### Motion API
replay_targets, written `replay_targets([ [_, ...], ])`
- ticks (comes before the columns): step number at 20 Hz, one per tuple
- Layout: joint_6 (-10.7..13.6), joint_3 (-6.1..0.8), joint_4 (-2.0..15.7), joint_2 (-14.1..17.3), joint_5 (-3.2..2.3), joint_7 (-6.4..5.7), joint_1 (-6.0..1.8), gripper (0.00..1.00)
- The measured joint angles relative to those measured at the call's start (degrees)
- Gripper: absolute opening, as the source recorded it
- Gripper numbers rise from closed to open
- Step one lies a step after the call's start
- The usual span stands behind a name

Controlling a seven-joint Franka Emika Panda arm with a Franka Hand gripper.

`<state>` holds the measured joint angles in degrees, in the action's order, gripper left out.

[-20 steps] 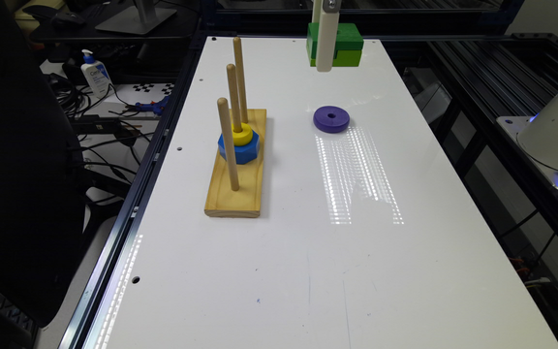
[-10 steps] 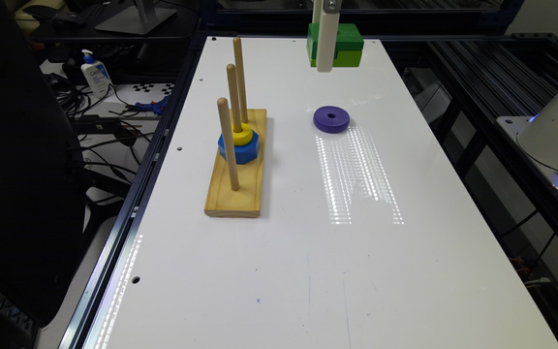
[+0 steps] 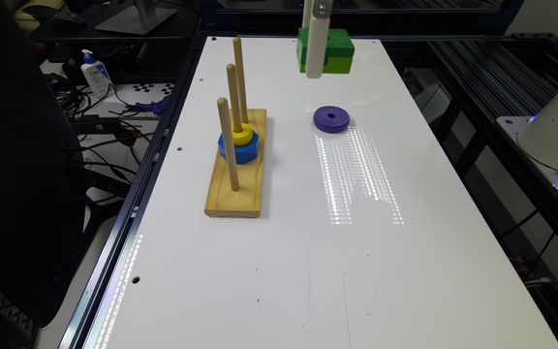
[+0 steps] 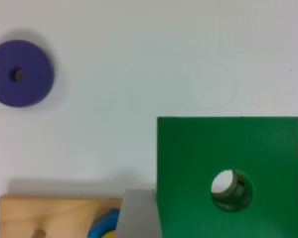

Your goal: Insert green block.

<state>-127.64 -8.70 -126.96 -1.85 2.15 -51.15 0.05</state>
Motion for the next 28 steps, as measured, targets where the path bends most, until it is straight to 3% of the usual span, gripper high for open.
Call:
replay_targets([
  [6,-0.1,0.0,5.08,4.4,-0.17,0.0,-0.06,0.0],
  [10,0.2,0.01,9.86,8.7,-0.4,-0.01,-0.1,0.0],
  [17,0.3,-0.14,12.29,10.4,-0.41,-0.33,0.15,0.0],
  [20,0.3,-0.51,13.82,11.7,-0.43,-0.68,0.23,0.0],
  [25,0.7,-1.19,16.85,14.2,-1.07,-1.88,0.48,0.0],
  [28,0.9,-1.21,17.29,14.5,-1.16,-1.91,0.49,0.0],
])
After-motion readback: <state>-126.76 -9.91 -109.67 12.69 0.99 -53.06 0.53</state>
